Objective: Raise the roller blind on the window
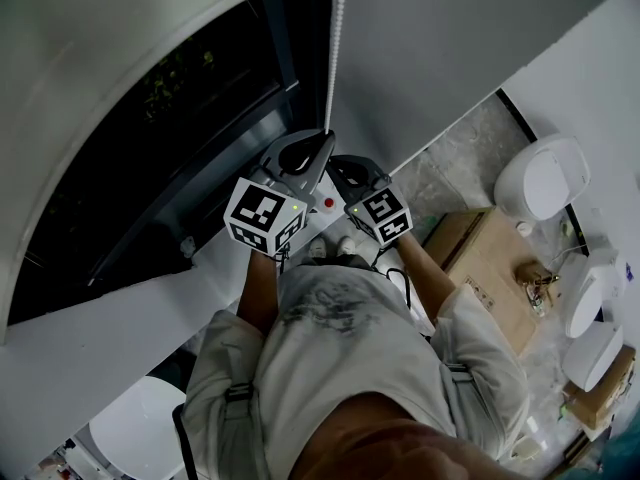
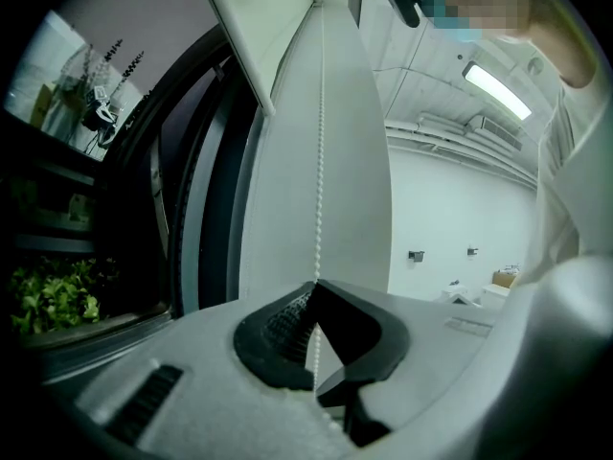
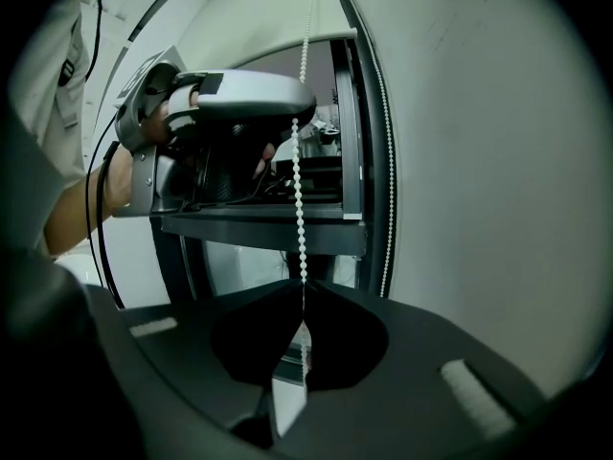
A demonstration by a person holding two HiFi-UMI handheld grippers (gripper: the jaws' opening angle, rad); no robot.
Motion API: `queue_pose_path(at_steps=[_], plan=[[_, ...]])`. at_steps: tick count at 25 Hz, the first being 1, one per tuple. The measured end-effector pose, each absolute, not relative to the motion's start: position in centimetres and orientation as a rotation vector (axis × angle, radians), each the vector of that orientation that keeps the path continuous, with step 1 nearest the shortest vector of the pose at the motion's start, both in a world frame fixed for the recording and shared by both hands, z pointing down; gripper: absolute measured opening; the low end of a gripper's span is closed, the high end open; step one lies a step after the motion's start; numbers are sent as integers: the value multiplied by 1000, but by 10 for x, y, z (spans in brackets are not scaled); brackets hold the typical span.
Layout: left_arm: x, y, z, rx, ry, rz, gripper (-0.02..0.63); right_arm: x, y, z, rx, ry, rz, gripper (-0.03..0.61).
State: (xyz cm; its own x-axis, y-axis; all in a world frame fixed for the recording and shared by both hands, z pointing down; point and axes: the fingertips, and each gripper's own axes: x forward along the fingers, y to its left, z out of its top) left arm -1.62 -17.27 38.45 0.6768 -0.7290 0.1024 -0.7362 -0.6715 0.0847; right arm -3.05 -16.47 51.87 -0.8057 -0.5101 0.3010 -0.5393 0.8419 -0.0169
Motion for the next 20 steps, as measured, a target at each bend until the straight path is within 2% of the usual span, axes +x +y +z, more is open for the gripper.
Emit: queue_pose_path(at_steps=[10, 20], plan=[[-21, -172, 384, 2770, -1220, 90, 11, -31, -154, 492, 816, -2798, 117, 20], [-31, -172, 384, 2764, -1240, 83, 11, -23, -146, 417, 859, -2902, -6, 43]])
